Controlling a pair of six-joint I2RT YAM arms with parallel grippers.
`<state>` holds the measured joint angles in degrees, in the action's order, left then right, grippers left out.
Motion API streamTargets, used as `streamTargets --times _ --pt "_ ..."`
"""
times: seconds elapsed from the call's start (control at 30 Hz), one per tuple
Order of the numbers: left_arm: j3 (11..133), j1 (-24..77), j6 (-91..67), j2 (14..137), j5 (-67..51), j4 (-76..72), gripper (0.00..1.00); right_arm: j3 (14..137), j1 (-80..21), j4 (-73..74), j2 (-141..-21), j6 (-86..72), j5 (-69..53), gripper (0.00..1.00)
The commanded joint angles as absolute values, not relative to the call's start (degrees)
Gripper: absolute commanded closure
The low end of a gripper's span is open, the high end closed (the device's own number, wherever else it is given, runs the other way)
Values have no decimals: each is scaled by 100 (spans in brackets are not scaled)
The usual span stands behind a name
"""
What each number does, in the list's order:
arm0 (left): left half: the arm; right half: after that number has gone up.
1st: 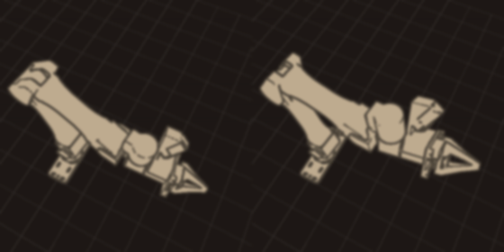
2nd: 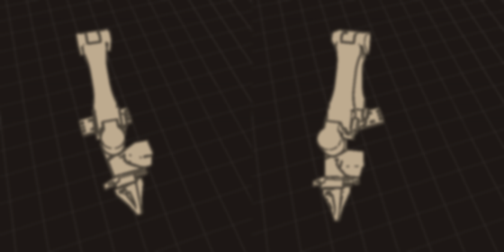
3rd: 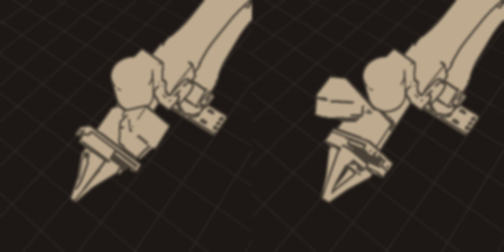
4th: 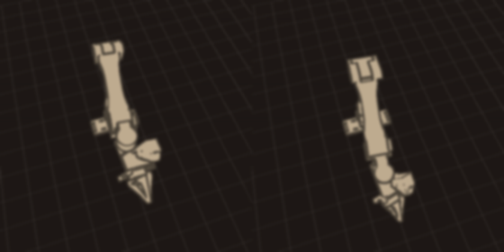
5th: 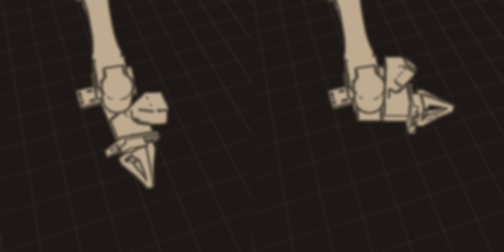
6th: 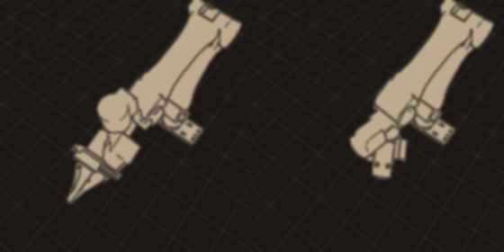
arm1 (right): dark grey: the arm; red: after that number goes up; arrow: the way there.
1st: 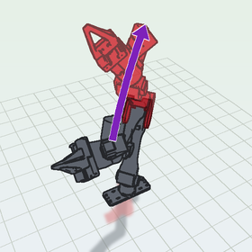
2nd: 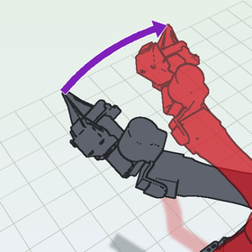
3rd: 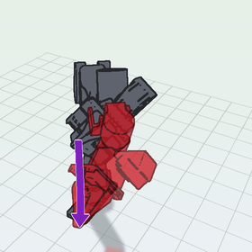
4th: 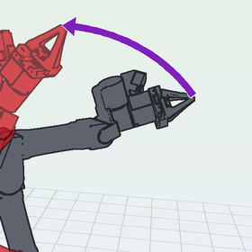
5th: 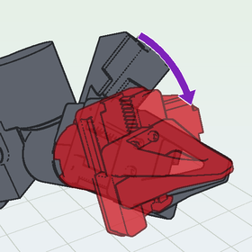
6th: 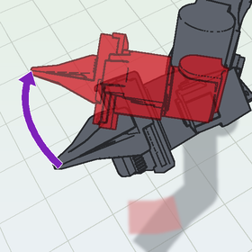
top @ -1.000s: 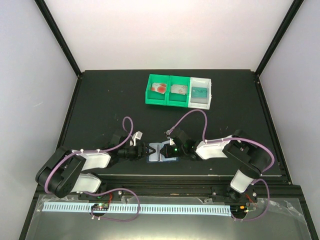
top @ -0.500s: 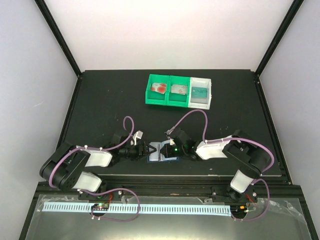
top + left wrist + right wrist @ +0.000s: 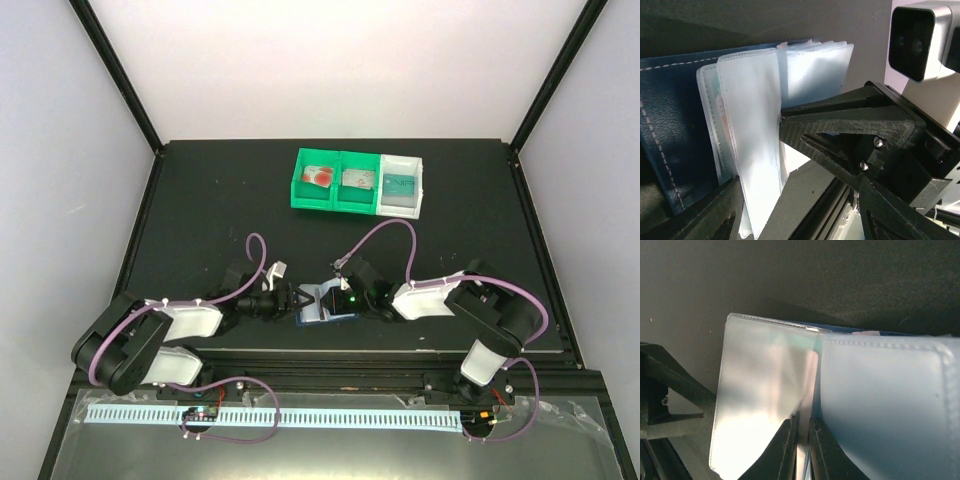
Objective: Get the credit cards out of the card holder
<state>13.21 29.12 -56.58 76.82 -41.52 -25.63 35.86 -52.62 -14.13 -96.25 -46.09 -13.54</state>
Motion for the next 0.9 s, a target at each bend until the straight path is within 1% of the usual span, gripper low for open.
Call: streamTargets --times 0.0,0.3,0.33,0.57,0.67,0.87 --pt "1626 3155 -5641 7437 -4354 -2841 35 3409 -5359 -1125 -9776 -4604 -1268 91" --pt "1786 3308 -5660 7374 -4276 -2689 35 3351 -5361 -1213 -9589 -4569 -1294 90" --pt "1800 3319 -5660 7228 -4271 -2674 35 3338 -5362 -1225 -9556 -4558 -1306 90" --pt "1877 3366 -5634 7210 -4241 -2710 34 3234 -5361 -1239 -9163 -4483 -1179 85" --pt "1972 3387 -5573 7298 -4228 -2689 34 3134 -5355 -1236 -8888 -4460 -946 82" --pt "2143 3401 -5576 7869 -4312 -2862 34 3104 -5359 -1048 -8426 -4319 -639 79"
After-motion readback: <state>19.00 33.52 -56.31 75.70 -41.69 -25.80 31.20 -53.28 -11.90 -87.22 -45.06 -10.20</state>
